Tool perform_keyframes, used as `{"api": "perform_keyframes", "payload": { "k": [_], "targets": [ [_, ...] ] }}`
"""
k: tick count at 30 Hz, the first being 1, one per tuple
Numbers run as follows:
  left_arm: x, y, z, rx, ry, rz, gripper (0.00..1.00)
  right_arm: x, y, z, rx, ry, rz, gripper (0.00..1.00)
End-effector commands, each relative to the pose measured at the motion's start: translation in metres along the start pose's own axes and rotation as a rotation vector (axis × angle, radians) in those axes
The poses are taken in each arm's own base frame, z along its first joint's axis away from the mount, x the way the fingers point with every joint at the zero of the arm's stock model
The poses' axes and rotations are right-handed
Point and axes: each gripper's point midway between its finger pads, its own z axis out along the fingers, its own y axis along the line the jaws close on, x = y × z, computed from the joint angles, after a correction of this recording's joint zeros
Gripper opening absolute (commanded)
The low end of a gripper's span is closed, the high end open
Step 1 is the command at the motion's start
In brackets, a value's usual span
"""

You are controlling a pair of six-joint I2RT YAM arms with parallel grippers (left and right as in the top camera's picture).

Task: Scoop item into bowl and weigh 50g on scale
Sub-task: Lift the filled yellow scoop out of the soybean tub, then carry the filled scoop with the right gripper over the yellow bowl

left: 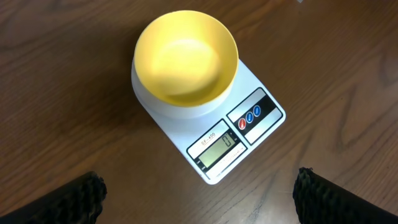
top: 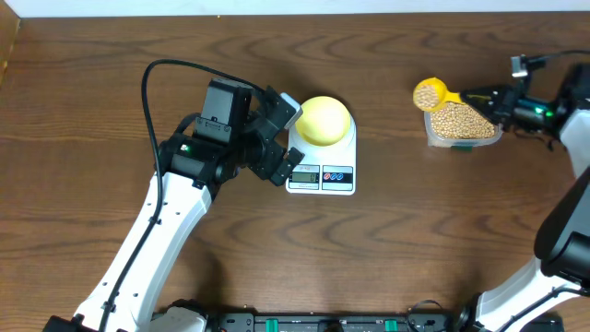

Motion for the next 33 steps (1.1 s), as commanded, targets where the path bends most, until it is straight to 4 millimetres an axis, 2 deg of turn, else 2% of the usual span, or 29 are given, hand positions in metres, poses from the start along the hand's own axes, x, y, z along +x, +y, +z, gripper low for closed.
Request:
{"api": "perform_keyframes", "payload": {
  "k": [1, 8, 9, 14, 22, 26, 33],
  "targets": [
    [0.0, -0.002, -0.004, 0.008, -0.01, -0.009, 0.98, 0.009, 0.012, 0.021, -0.053, 0.056, 0.046, 0.01],
    [0.0, -0.002, -0.004, 0.009, -0.01, -0.01, 0.98, 0.02, 0.03, 0.056, -0.08, 0.125, 0.019, 0.01],
    [0.0, -0.002, -0.004, 0.008, -0.01, -0.009, 0.98, 0.025, 0.036, 0.067, -0.089, 0.147, 0.005, 0.01],
    [0.0, -0.002, -0.004, 0.009, -0.01, -0.01, 0.98, 0.036, 0.044, 0.095, -0.064, 0.188, -0.027, 0.01],
    [0.0, -0.002, -0.004, 0.008, -0.01, -0.009, 0.98, 0.057, 0.065, 0.133, -0.089, 0.251, -0.125, 0.01],
    [0.0, -0.002, -0.004, 0.008, -0.01, -0.009, 0.98, 0.065, 0.07, 0.146, -0.082, 0.268, -0.156, 0.01],
    [0.0, -0.002, -0.004, 0.009, -0.01, -0.01, 0.98, 0.076, 0.074, 0.157, -0.08, 0.294, -0.172, 0.01]
  ]
}}
